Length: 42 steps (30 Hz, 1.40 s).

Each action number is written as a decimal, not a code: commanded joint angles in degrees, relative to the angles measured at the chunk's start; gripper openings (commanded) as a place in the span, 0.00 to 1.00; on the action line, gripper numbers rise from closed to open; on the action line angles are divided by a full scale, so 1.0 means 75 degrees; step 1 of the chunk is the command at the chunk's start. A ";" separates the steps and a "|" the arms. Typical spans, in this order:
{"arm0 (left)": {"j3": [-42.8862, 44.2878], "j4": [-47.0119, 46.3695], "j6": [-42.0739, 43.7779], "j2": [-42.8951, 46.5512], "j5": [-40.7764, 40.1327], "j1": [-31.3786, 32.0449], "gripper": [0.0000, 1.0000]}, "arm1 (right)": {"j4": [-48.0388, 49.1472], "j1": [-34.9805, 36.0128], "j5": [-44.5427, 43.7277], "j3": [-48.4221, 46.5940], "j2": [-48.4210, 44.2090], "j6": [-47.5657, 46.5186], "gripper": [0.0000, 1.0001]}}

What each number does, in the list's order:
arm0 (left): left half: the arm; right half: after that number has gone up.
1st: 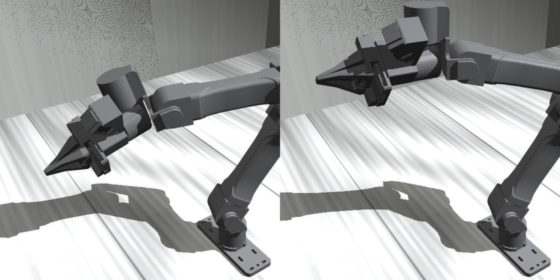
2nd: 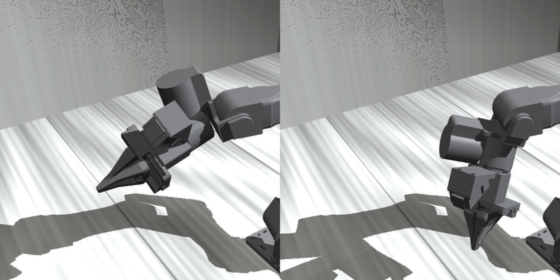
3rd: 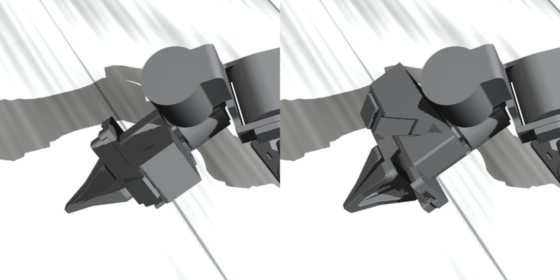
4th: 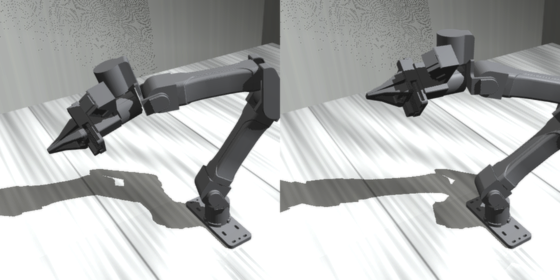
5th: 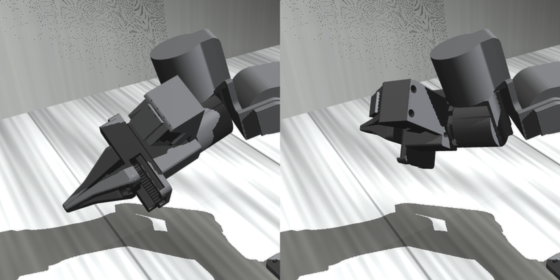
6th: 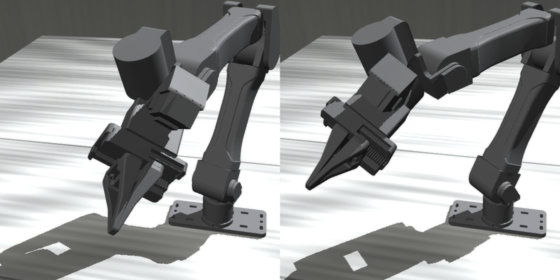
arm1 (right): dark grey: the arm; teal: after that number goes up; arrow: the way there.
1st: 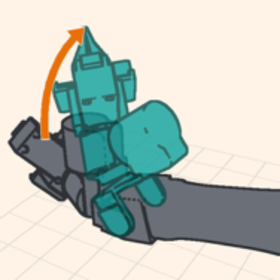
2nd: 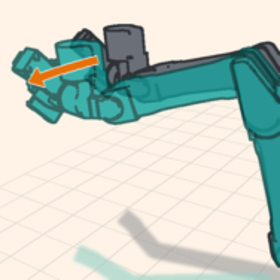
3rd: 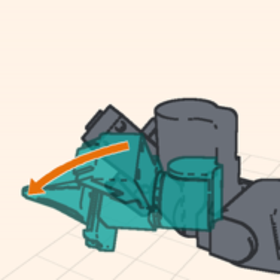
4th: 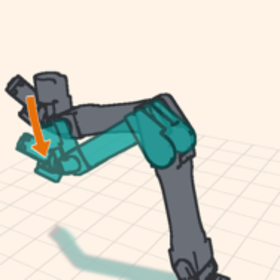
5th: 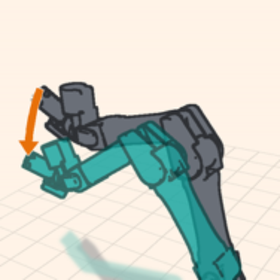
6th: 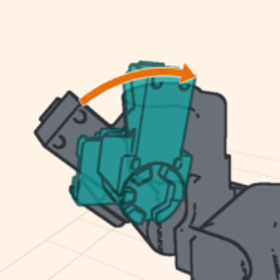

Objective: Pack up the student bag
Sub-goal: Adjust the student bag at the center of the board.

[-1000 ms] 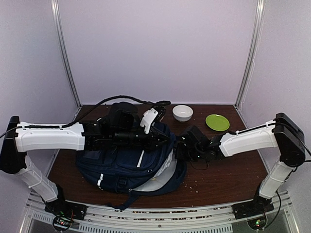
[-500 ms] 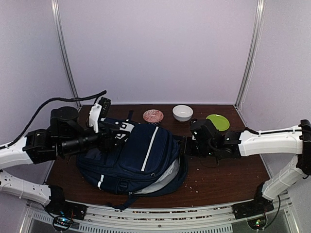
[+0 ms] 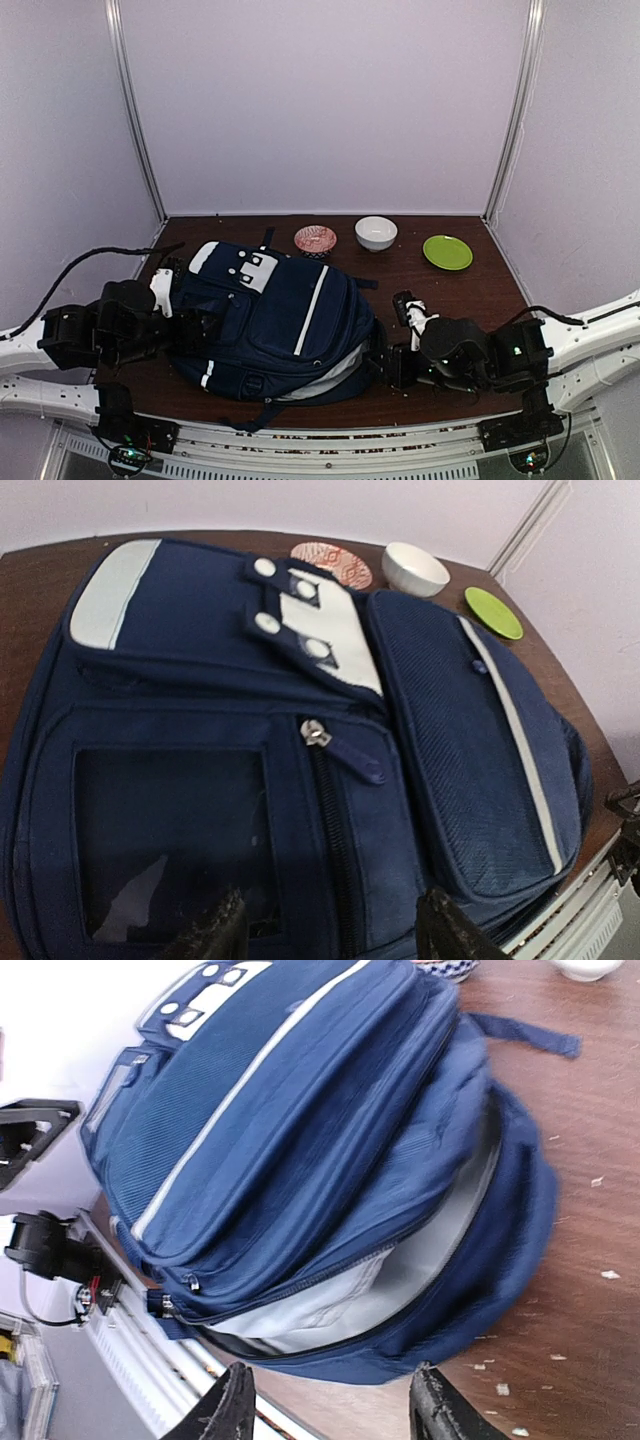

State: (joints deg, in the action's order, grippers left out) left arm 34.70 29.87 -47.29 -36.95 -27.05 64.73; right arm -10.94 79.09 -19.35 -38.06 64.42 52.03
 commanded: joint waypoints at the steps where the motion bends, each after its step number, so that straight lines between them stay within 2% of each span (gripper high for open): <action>1: -0.0311 0.0603 -0.1236 0.0196 -0.0479 0.0041 0.98 | 0.1793 0.0123 0.0191 0.0664 0.0157 0.0505 0.52; 4: -0.0946 0.0390 -0.1720 0.1021 -0.0613 0.0035 0.98 | 0.3303 -0.0060 0.0463 0.1151 0.0149 0.0721 0.53; 7: -0.1467 -0.0180 -0.1659 0.1710 -0.0630 -0.0167 0.96 | 0.3700 -0.0390 0.0902 0.0910 0.0564 0.0771 0.53; 9: -0.1567 -0.0424 -0.1515 0.1709 -0.0329 -0.0629 0.94 | 0.3721 -0.0609 0.1181 0.0691 0.0941 0.0770 0.52; 12: -0.1605 -0.0985 -0.1173 0.1043 0.0398 -0.1408 0.87 | 0.3820 -0.1022 0.1466 0.0580 0.1344 0.1139 0.49; 15: -0.1520 -0.1903 -0.0778 0.0115 0.0966 -0.1888 0.78 | 0.3838 -0.1392 0.1754 0.0455 0.1607 0.1298 0.41; 18: -0.1163 -0.2567 -0.0372 -0.0735 0.1063 -0.2082 0.69 | 0.3572 -0.1682 0.1730 0.0154 0.1763 0.1059 0.30; 21: -0.0893 -0.3161 -0.0122 -0.1380 0.1394 -0.2457 0.51 | 0.3572 -0.2158 0.2119 -0.0057 0.2117 0.1112 0.15; 23: -0.0705 -0.3290 0.0000 -0.1591 0.1402 -0.2628 0.42 | 0.3620 -0.2336 0.2264 -0.0154 0.2215 0.1119 0.09; 28: -0.0537 -0.3401 0.0222 -0.1633 0.1234 -0.2950 0.25 | 0.2809 -0.2533 0.2143 -0.0839 0.2336 0.0805 0.08; 32: -0.0625 -0.3431 0.0161 -0.1764 0.1274 -0.3155 0.01 | 0.2203 -0.2548 0.2068 -0.0832 0.2234 0.0728 0.16; 42: -0.1026 -0.3897 0.0031 -0.2265 0.1441 -0.3176 0.00 | 0.2268 -0.2676 0.2065 0.0619 0.1504 0.0871 0.20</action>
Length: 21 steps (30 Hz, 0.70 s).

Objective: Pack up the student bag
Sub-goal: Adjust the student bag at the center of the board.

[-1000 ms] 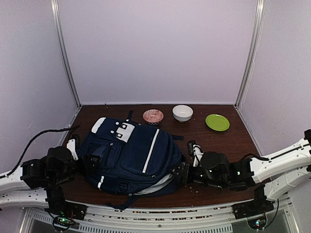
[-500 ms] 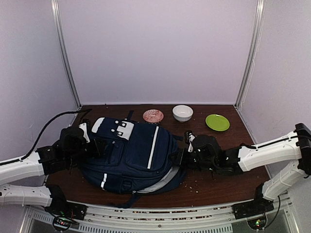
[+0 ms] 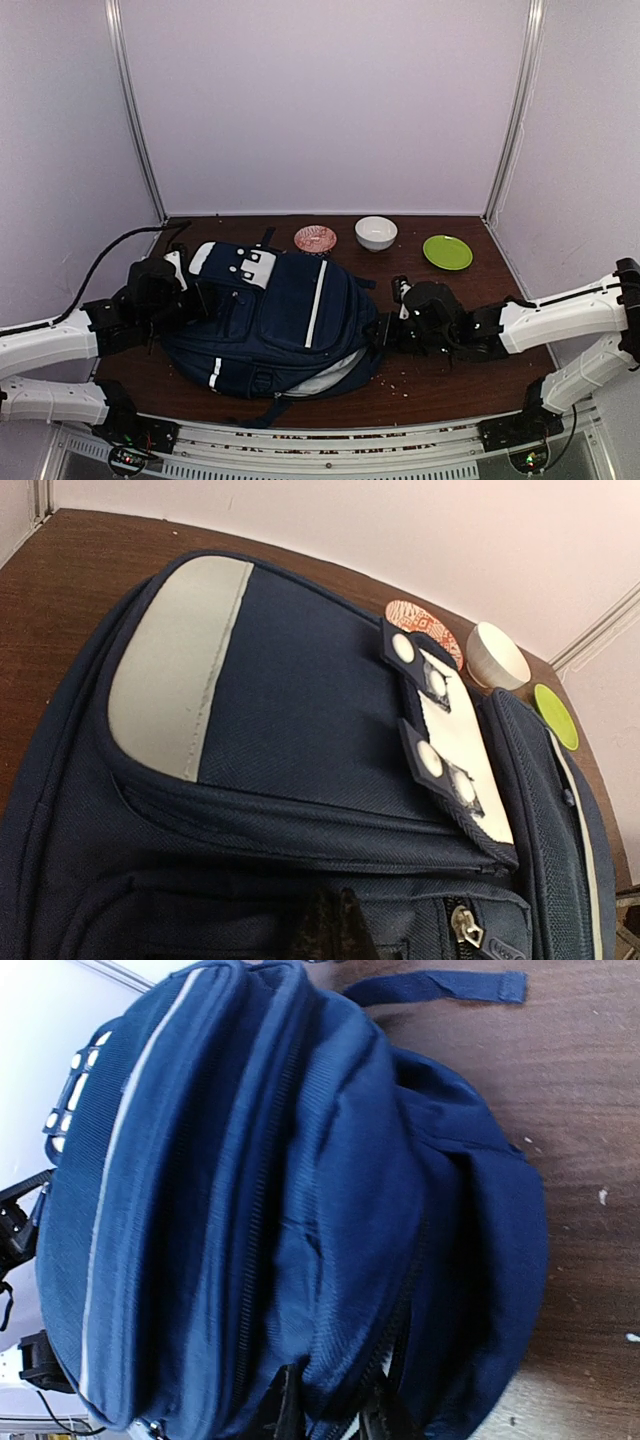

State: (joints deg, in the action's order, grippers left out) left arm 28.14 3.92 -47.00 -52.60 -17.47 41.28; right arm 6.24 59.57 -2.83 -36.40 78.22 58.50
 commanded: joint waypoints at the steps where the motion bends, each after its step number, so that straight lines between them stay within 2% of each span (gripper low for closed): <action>1: -0.0163 -0.0446 0.0007 -0.0207 0.0164 -0.0052 0.00 | 0.0067 -0.0073 -0.0144 0.0569 -0.0443 0.0024 0.20; 7: -0.0207 -0.0415 0.0016 -0.0228 0.0184 -0.0054 0.00 | 0.0309 -0.0110 -0.0135 0.1078 -0.0796 0.0164 0.12; 9: -0.0207 -0.0359 -0.0006 -0.0127 0.0227 -0.0054 0.00 | 0.0605 -0.0112 0.0048 0.1221 -0.0949 0.0166 0.12; 13: -0.0082 -0.0118 0.0047 0.0264 0.0385 -0.0054 0.00 | 0.1523 -0.0094 0.0638 0.1453 -0.1526 0.0355 0.27; 15: 0.0047 0.0088 0.0108 0.0476 0.0430 -0.0054 0.00 | 0.1434 -0.0024 0.0765 0.1313 -0.1692 0.0540 0.36; 17: 0.0152 0.0303 0.0145 0.0655 0.0447 -0.0047 0.00 | 0.1057 0.0105 0.0701 0.1034 -0.1722 0.0760 0.39; 21: 0.0292 0.0587 0.0132 0.0984 0.0499 -0.0054 0.00 | 0.0459 0.0236 0.0442 0.0847 -0.1519 0.1581 0.38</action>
State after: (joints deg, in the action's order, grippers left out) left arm 27.88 6.48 -46.78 -47.42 -14.92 41.23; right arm 13.21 60.38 1.32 -28.21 66.02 64.05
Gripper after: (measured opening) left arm 0.015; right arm 0.387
